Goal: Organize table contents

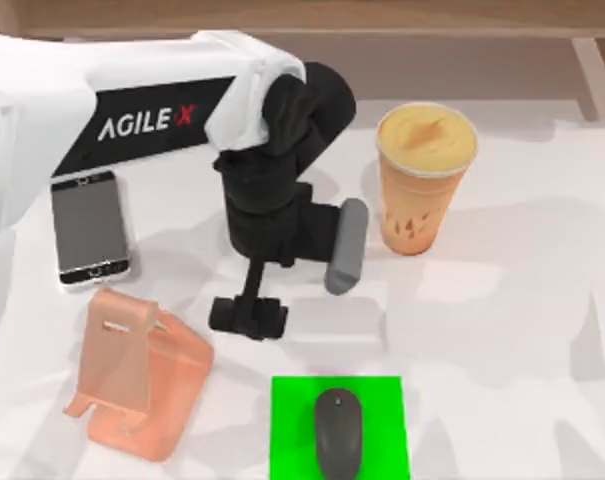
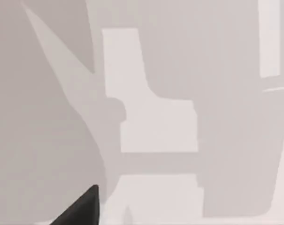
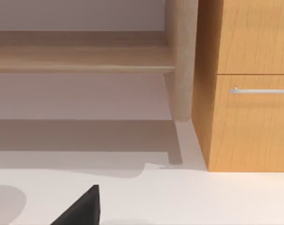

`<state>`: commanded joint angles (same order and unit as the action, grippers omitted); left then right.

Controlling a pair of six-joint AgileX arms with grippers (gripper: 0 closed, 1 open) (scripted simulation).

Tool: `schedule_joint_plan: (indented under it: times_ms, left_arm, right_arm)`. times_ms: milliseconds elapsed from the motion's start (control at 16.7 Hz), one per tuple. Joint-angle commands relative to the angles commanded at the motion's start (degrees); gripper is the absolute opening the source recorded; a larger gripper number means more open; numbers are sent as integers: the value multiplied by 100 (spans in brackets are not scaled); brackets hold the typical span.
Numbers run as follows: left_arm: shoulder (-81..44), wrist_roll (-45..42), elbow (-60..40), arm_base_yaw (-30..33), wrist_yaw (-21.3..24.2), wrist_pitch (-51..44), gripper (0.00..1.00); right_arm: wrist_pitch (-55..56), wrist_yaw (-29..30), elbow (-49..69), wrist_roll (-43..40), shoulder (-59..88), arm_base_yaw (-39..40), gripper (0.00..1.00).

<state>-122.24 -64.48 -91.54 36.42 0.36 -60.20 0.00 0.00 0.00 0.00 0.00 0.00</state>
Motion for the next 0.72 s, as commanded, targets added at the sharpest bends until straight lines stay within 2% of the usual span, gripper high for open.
schedule_joint_plan:
  times_ms: [420, 540, 720]
  left_arm:
    - [-436, 5015, -938, -1588, -22, -525, 100]
    - [-509, 6196, -1146, -2001, -26, -644, 100]
    - [-568, 7527, -1405, -2513, -26, -791, 100]
  right_arm:
    - [0, 0, 0, 0, 0, 0, 100]
    - [0, 0, 0, 0, 0, 0, 100]
    - [0, 0, 0, 0, 0, 0, 100]
